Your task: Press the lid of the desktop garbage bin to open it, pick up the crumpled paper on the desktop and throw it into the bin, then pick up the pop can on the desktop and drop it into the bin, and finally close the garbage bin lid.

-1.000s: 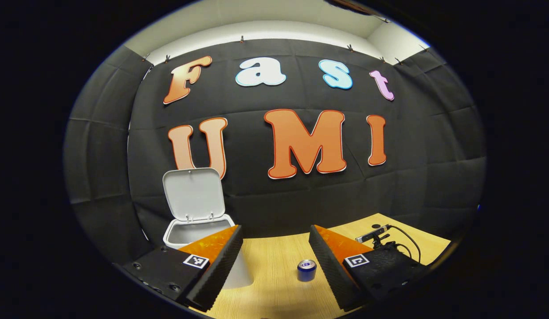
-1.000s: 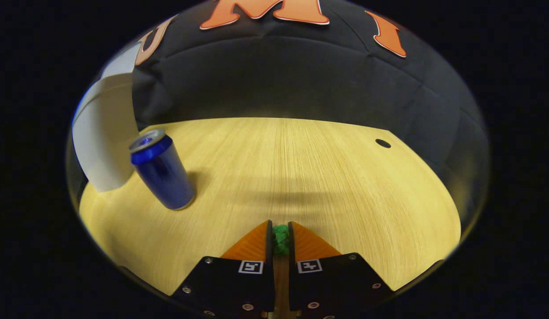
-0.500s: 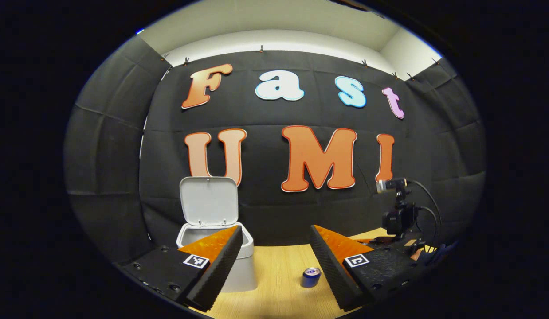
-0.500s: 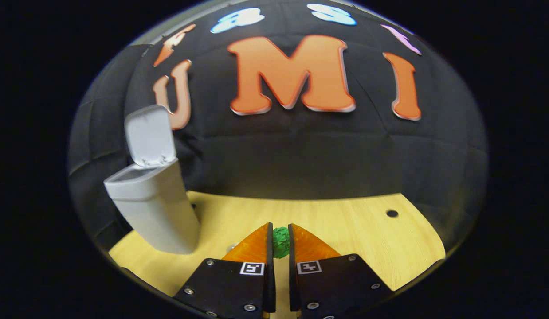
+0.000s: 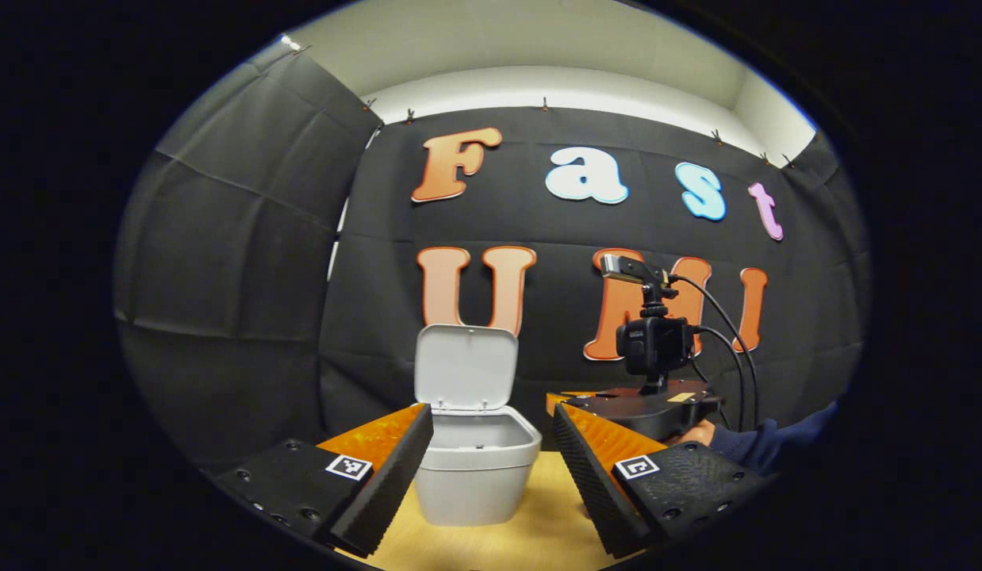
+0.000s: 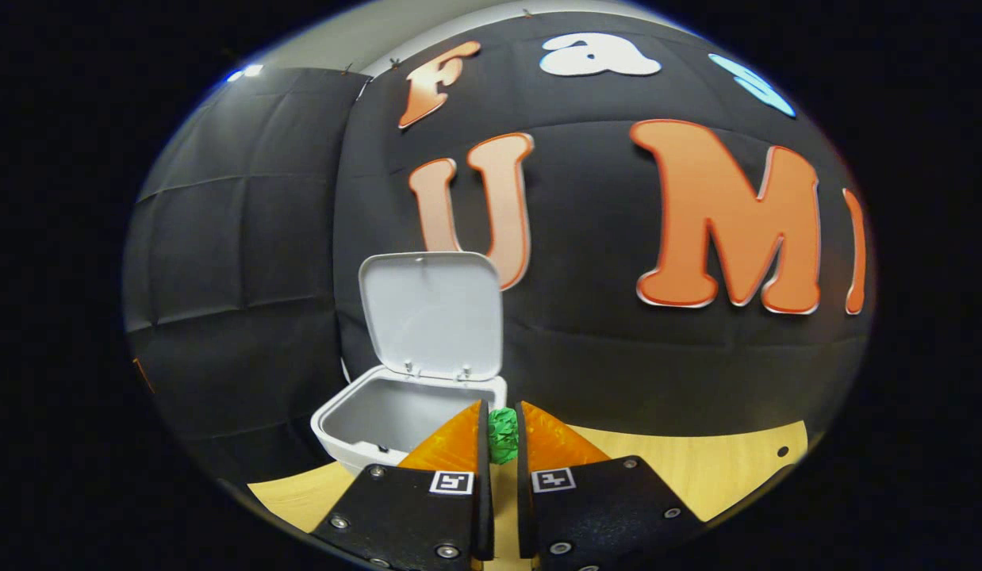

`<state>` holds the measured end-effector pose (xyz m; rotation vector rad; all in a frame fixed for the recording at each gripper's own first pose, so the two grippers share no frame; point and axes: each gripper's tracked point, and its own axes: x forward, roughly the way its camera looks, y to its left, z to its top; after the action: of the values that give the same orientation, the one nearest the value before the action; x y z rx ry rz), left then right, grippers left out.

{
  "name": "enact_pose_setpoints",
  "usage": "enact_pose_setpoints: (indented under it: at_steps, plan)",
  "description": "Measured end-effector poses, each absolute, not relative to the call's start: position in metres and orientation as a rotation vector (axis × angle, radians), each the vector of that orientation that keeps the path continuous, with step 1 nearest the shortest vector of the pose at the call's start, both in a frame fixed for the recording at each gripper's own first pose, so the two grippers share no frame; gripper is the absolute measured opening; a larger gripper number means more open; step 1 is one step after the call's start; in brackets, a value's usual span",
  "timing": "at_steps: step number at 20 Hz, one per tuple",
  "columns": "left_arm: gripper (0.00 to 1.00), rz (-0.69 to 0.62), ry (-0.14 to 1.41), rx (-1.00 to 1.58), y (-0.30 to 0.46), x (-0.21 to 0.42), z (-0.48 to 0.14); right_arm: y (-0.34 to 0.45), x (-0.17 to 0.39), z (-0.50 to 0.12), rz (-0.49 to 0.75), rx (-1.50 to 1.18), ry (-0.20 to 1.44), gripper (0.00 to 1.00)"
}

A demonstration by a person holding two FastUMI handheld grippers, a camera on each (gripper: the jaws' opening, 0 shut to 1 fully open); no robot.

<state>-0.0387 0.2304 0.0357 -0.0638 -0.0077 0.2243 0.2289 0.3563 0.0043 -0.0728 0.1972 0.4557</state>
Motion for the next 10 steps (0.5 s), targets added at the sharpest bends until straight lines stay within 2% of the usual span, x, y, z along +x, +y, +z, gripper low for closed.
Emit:
enact_pose_setpoints:
  at_steps: [3, 5, 8, 9, 10]
  plan:
    - [0.96, 0.303, 0.015, -0.091, 0.267, -0.053, 0.022, 0.402, 0.247, -0.003, 0.489, -0.095, 0.207, 0.12]
    - [0.93, 0.344, 0.025, -0.101, 0.282, -0.057, 0.007, 0.420, 0.257, -0.015, 0.501, -0.086, 0.240, 0.12]
    - [0.95, 0.379, 0.026, -0.100, 0.300, -0.059, 0.003, 0.427, 0.267, -0.042, 0.482, -0.097, 0.283, 0.13]
    - [0.95, 0.381, 0.023, -0.103, 0.302, -0.059, 0.002, 0.429, 0.267, -0.049, 0.482, -0.113, 0.293, 0.31]
    - [0.95, 0.375, 0.026, -0.108, 0.302, -0.057, 0.000, 0.430, 0.267, -0.051, 0.486, -0.125, 0.291, 0.26]
